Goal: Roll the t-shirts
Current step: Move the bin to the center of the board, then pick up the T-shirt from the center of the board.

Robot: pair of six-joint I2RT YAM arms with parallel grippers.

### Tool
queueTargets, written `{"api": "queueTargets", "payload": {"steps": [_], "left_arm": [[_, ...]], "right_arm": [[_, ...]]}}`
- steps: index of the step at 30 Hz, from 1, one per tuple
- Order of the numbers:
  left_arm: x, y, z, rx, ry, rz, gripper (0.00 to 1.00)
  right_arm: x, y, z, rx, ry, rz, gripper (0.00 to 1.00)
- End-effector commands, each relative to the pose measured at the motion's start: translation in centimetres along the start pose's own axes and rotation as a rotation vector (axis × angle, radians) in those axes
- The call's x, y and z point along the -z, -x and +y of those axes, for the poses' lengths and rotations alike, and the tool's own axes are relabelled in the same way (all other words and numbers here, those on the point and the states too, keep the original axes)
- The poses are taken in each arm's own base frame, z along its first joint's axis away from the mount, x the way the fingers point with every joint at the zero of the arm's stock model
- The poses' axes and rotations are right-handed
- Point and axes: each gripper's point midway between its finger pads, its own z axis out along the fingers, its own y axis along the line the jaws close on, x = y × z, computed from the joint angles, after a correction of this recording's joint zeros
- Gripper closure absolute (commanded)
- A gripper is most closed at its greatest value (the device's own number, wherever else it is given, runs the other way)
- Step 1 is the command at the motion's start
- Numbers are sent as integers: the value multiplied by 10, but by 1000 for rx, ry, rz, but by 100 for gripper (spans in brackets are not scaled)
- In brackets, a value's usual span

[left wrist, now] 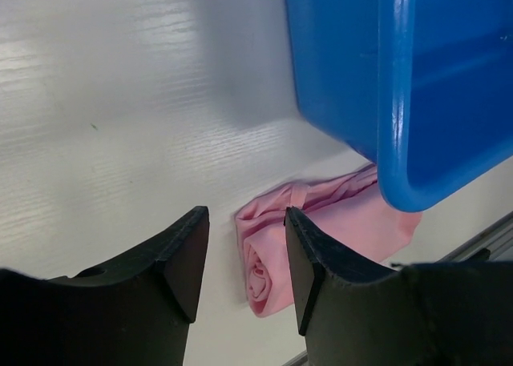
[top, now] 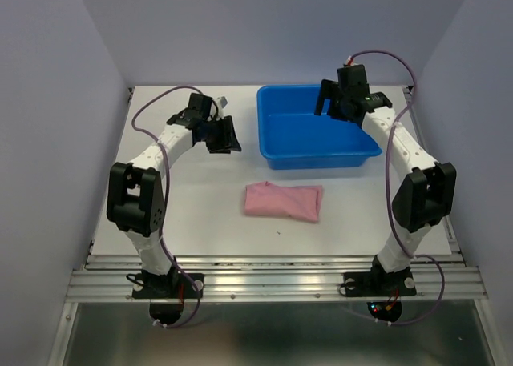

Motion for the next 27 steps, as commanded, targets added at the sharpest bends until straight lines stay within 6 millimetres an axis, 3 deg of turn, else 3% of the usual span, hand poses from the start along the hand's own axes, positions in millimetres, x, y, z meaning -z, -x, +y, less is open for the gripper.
{"api": "queueTargets", "payload": {"steps": [1,8,13,16,20,21,22,27], "left_arm": [[21,-5,-10,-18,-42,-39,46],[22,-57,14,2,17,24,46],[26,-71,22,14,41,23,38],[25,-79,24,35,38,27,36],[23,-82,18,61,-3,18,33],[23,-82,18,64,-6,19,32],[22,-81,17,67,-12,20,33],[20,-81,16,75,-16,27,32]], "right_arm": [[18,3,-8,-4,-6,-9,0],[50,-34,3,-74,126,76,0],[87,-56,-2,-98,206,57,0],[103,-83,-3,-116,244,101,0],[109,-149,-8,-166,239,229,2],[108,-146,-6,-189,242,223,2],[110,-168,-11,-207,246,257,2],[107,-213,-15,-309,263,308,2]]}}
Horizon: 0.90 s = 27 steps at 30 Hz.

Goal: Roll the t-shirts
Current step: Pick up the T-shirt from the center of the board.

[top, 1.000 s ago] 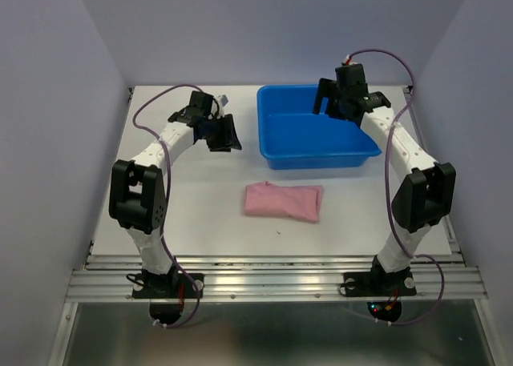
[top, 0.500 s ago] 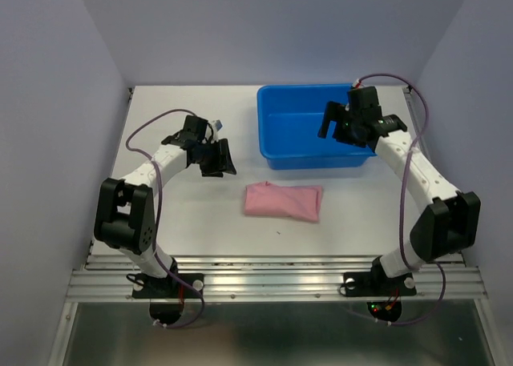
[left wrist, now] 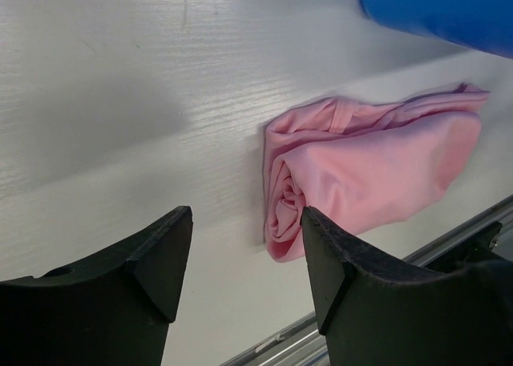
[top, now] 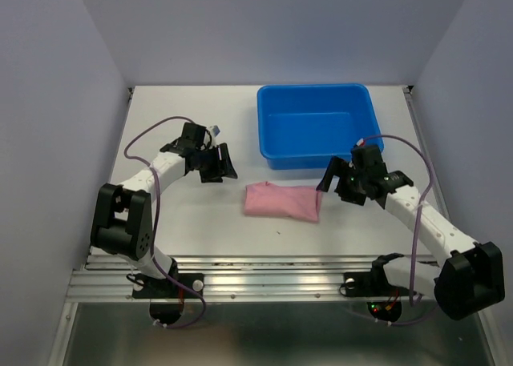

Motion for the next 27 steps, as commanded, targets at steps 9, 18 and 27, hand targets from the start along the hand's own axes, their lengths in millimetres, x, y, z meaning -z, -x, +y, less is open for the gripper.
{"api": "queueTargets", "payload": {"steps": [9,18,27], "left_arm": [[4,4,-14,27,-65,-46,32],[5,2,-18,33,-99,-59,32],[5,-5,-17,22,-111,-50,32]], "right_arm": [[-40,-65,-7,-162,161,87,12],[-66,-69,-4,-143,199,85,25],[-85,-67,-5,-162,196,85,85]]}}
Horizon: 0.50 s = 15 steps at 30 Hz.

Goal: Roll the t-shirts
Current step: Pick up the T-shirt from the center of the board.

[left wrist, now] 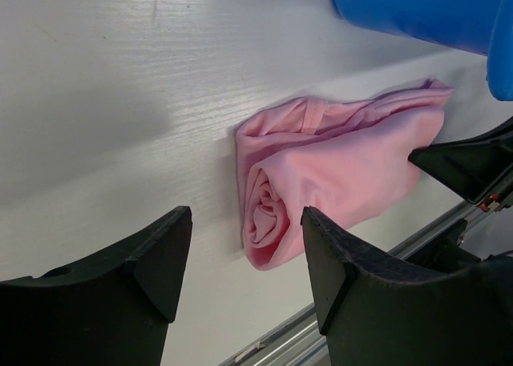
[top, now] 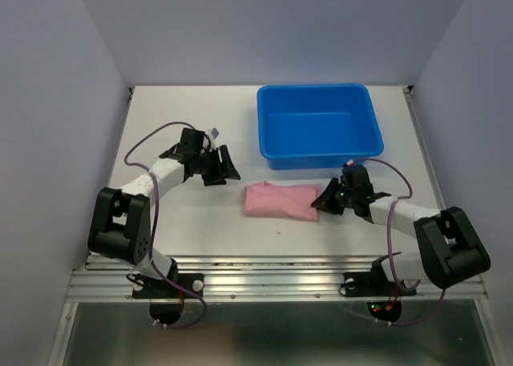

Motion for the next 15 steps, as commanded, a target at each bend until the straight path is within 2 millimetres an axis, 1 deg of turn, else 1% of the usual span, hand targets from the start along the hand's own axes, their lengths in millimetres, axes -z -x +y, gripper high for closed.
{"api": "queueTargets", "payload": {"steps": [1,2,4,6,7,8,12,15], "left_arm": [[6,-1,-4,-34,-24,-17,32],[6,-2,-3,-33,-18,-15,32],[4,-6,4,-29,8,-7,30],[3,-13,5,-15,1,8,29],[2,-14,1,-19,-31,14,28],[2,-20,-4,-18,-62,37,28],[-3,-31,0,-11,-76,64,27],[-7,-44,2,-15,-98,81,27]], "right_arm": [[-5,3,2,8,13,-20,96],[-5,2,0,8,6,-18,99],[-3,4,0,15,3,-26,99],[-2,4,-1,24,-6,-26,99],[-2,4,-1,26,-8,-24,99],[-2,3,-3,30,-14,-18,99],[-3,2,-4,32,-23,-6,99],[-4,3,-3,26,-24,-7,99]]}}
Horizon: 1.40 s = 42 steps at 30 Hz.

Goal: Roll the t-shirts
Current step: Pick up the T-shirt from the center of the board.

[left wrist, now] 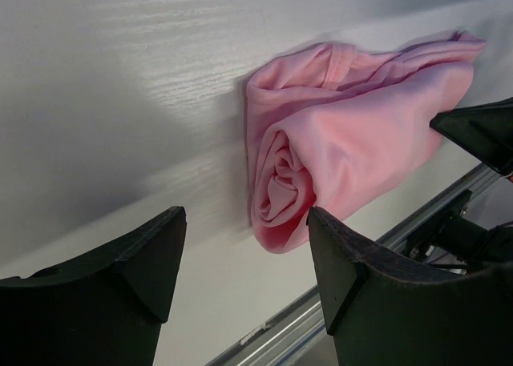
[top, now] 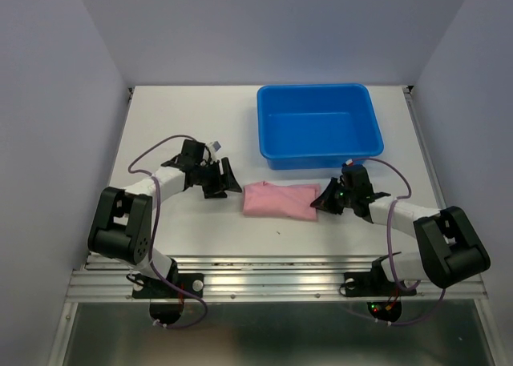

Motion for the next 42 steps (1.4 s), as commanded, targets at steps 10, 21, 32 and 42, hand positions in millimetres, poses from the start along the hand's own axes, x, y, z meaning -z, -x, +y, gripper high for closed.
{"api": "queueTargets", "payload": {"steps": [10,21,32,42], "left_arm": [[2,-20,-46,-132,-257,-41,11],[-16,-13,-22,0,-146,-88,22],[-39,-42,-3,45,-133,16,34],[-53,-59,-13,36,-170,87,53]], "right_arm": [[-5,3,-3,21,-37,8,99],[-3,10,7,34,-17,-2,99],[-3,6,3,19,-22,6,99],[-5,5,3,7,-20,12,99]]}}
